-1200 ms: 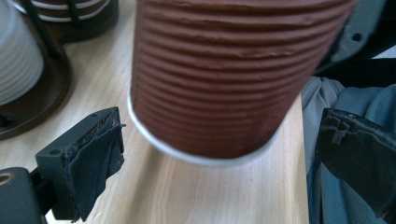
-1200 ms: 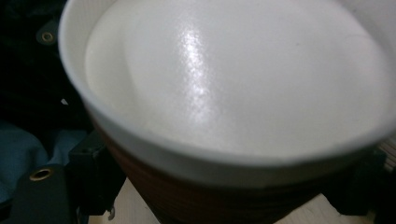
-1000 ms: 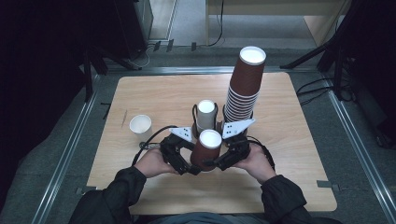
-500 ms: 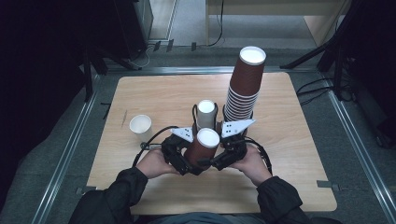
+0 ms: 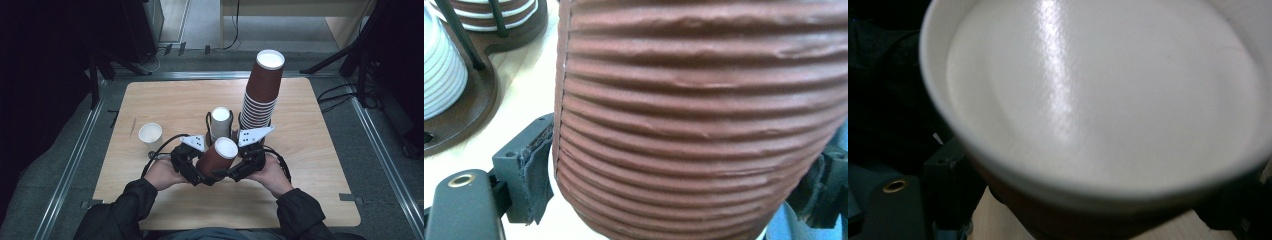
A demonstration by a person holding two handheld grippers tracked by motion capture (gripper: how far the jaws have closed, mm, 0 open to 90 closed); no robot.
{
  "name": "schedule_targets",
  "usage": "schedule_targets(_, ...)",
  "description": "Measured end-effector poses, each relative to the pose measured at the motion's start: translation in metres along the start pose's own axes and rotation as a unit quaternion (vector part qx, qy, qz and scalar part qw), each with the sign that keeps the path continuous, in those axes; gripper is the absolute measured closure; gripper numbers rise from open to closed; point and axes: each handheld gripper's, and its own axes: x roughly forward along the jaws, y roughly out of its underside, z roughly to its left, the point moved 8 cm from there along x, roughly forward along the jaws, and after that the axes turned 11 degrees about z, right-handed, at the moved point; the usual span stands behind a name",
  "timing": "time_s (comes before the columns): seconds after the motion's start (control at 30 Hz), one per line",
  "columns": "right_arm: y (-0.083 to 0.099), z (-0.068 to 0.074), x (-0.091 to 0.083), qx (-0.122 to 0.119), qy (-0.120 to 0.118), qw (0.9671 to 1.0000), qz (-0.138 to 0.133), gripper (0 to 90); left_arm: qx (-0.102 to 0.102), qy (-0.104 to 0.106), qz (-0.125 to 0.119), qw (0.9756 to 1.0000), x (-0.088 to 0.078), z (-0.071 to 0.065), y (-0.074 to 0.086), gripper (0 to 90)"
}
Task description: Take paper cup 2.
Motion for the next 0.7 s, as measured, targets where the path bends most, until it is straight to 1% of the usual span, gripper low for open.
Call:
schedule_targets(0.07, 0.0, -0.001, -0.001, 0.001, 0.004, 1.0, 0.003, 14.7, 0.001, -0.002, -0.001, 1.0, -0.001, 0.001, 0.0, 11.7)
schedule_targets(0.1, 0.001, -0.001, -0.002, 0.002, 0.006, 1.0, 0.008, 14.3, 0.001, 0.0, 0.0, 1.0, -0.002, 0.001, 0.001, 11.8)
schedule_targets(0.13, 0.001, -0.002, -0.003, 0.002, 0.008, 0.9999, 0.011, 14.1, 0.0, -0.002, 0.002, 1.0, -0.003, 0.002, 0.002, 11.8)
schedule_targets(0.17, 0.003, -0.002, -0.005, -0.001, 0.016, 0.9997, 0.02, 14.1, 0.001, 0.001, 0.004, 1.0, -0.005, 0.002, 0.003, 11.8)
schedule_targets(0.2, 0.003, -0.002, -0.005, -0.001, 0.016, 0.9997, 0.02, 14.1, 0.0, -0.001, 0.007, 1.0, -0.006, 0.003, 0.005, 11.8)
schedule_targets(0.23, 0.006, -0.003, -0.008, -0.002, 0.024, 0.9992, 0.032, 14.1, -0.002, -0.004, 0.009, 0.9999, -0.009, 0.004, 0.008, 11.8)
schedule_targets(0.27, 0.006, -0.003, -0.008, -0.002, 0.024, 0.9992, 0.032, 14.1, -0.002, -0.004, 0.009, 0.9999, -0.009, 0.004, 0.008, 11.8)
schedule_targets(0.3, 0.008, -0.004, -0.009, -0.001, 0.026, 0.9989, 0.038, 14.1, 0.002, -0.008, 0.01, 0.9999, -0.01, 0.005, 0.009, 11.8)
schedule_targets(0.33, 0.009, -0.005, -0.01, -0.002, 0.031, 0.9986, 0.043, 14.1, -0.003, -0.005, 0.008, 0.9999, -0.012, 0.005, 0.01, 11.8)
schedule_targets(0.37, 0.01, -0.005, -0.011, 0.0, 0.031, 0.9984, 0.047, 14.2, -0.004, -0.004, 0.01, 0.9999, -0.013, 0.006, 0.011, 11.8)
schedule_targets(0.4, 0.012, -0.006, -0.011, -0.001, 0.037, 0.9979, 0.053, 14.3, -0.004, -0.009, 0.01, 0.9999, -0.015, 0.007, 0.012, 11.8)
schedule_targets(0.43, 0.016, -0.007, -0.011, -0.003, 0.052, 0.9959, 0.073, 14.3, -0.005, -0.009, 0.012, 0.9999, -0.016, 0.007, 0.013, 11.8)
schedule_targets(0.47, 0.016, -0.007, -0.011, -0.003, 0.052, 0.9959, 0.073, 14.3, -0.001, -0.013, 0.015, 0.9998, -0.018, 0.008, 0.014, 11.8)
schedule_targets(0.5, 0.02, -0.007, -0.01, -0.002, 0.059, 0.9941, 0.091, 14.5, -0.002, -0.021, 0.02, 0.9996, -0.02, 0.008, 0.016, 11.8)
schedule_targets(0.53, 0.02, -0.007, -0.01, -0.002, 0.059, 0.9941, 0.091, 14.5, -0.002, -0.021, 0.02, 0.9996, -0.02, 0.008, 0.016, 11.8)
schedule_targets(0.57, 0.023, -0.007, -0.009, 0.0, 0.062, 0.9931, 0.099, 14.5, 0.002, -0.028, 0.024, 0.9993, -0.021, 0.009, 0.017, 11.8)
schedule_targets(0.6, 0.027, -0.007, -0.009, 0.0, 0.067, 0.9914, 0.112, 14.5, 0.001, -0.032, 0.027, 0.9991, -0.021, 0.01, 0.018, 11.8)
schedule_targets(0.63, 0.028, -0.007, -0.01, -0.002, 0.07, 0.9905, 0.118, 14.5, 0.003, -0.035, 0.033, 0.9988, -0.022, 0.01, 0.019, 11.7)
schedule_targets(0.67, 0.028, -0.007, -0.01, -0.002, 0.07, 0.9905, 0.118, 14.5, 0.003, -0.035, 0.033, 0.9988, -0.022, 0.01, 0.019, 11.7)
schedule_targets(0.7, 0.03, -0.006, -0.01, -0.001, 0.072, 0.9898, 0.123, 14.6, 0.006, -0.038, 0.039, 0.9985, -0.022, 0.011, 0.02, 11.7)
